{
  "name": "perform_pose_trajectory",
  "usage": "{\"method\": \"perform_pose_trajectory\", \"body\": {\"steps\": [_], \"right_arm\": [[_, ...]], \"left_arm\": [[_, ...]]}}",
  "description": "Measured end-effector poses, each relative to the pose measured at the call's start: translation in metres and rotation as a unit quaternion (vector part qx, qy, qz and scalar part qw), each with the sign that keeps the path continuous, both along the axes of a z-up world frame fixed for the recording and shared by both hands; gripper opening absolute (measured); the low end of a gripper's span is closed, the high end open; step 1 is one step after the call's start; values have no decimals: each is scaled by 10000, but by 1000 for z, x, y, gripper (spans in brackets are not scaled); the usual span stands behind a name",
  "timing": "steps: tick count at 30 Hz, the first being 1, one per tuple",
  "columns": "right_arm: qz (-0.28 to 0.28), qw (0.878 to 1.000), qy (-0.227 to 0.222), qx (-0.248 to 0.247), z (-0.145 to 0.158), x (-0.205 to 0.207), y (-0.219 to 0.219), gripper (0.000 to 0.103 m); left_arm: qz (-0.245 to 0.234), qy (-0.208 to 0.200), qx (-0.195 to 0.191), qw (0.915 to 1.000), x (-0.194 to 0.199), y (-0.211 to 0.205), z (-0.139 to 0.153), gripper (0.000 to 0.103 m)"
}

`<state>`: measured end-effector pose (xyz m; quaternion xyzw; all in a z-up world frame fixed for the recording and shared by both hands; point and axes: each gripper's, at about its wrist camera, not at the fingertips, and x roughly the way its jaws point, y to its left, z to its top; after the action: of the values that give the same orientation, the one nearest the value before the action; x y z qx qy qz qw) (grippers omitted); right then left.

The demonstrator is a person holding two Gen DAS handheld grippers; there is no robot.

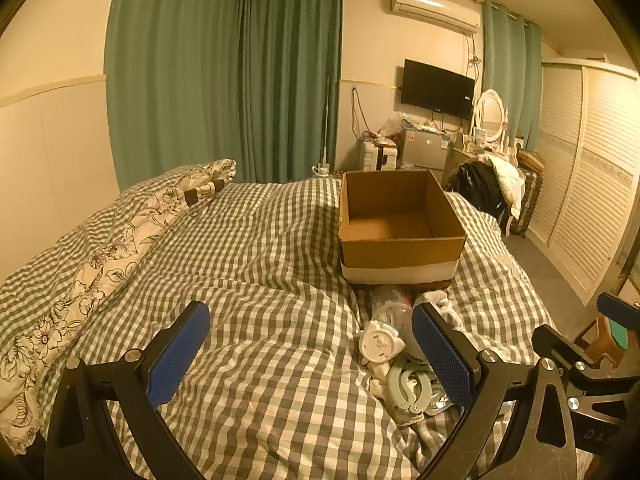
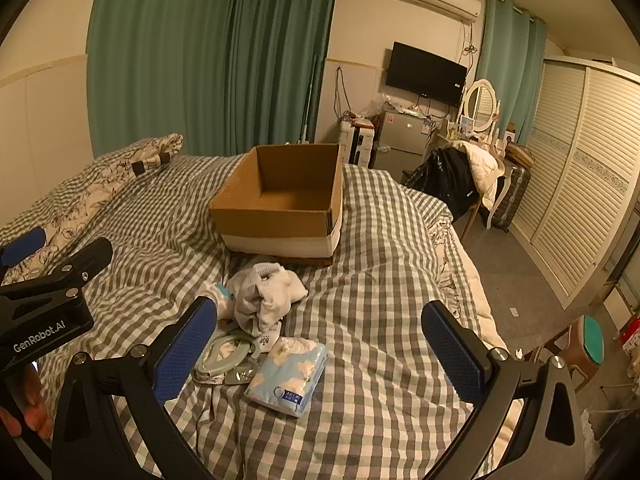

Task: Organize objects
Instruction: 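Move both tools toward the pile of items beside the cardboard box, then grasp the light blue hanger with the left tool while the right tool grasps the blue tissue pack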

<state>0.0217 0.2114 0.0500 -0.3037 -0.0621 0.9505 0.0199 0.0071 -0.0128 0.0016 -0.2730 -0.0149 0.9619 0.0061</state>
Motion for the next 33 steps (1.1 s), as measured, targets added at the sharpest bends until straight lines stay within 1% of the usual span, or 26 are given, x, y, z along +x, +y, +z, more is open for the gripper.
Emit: {"method": "perform_pose_trajectory", "body": {"steps": [4, 10, 16, 21, 26, 28, 29, 30, 31, 32, 33], "right_arm": [[33, 9997, -244, -88, -9, -5, 0, 99], [-29, 9975, -684, -188, -32, -15, 6, 98], [-56, 9938, -1102, -147, -64, -29, 8, 98], [54, 9887, -1499, -82, -91, -43, 2, 98], [90, 9822, -1877, 35, -118, -56, -5, 98], [78, 9813, -1922, 89, -123, -60, -6, 96], [83, 9811, -1932, 96, -124, -60, -6, 94], [85, 9810, -1934, 103, -124, -59, -5, 88], [77, 9813, -1920, 103, -123, -59, -4, 78], [51, 9818, -1895, 99, -122, -57, -2, 72], [-1, 9825, -1858, 99, -119, -56, 2, 58]], "left_arm": [[-44, -144, -34, 9999, -5, 1, -10, 102], [-68, -383, -71, 9992, -13, 1, -31, 100], [-28, -707, -92, 9975, -25, 0, -55, 100], [-70, -954, -129, 9953, -33, 2, -72, 100], [-131, -1097, -179, 9937, -38, 7, -84, 99], [-161, -1166, -166, 9929, -40, 9, -87, 98], [-176, -1191, -157, 9926, -40, 10, -88, 97], [-197, -1213, -142, 9923, -40, 10, -88, 96], [-212, -1221, -134, 9922, -40, 11, -89, 96], [-242, -1235, -121, 9920, -40, 13, -88, 96], [-284, -1244, -103, 9918, -39, 15, -88, 96]]}}
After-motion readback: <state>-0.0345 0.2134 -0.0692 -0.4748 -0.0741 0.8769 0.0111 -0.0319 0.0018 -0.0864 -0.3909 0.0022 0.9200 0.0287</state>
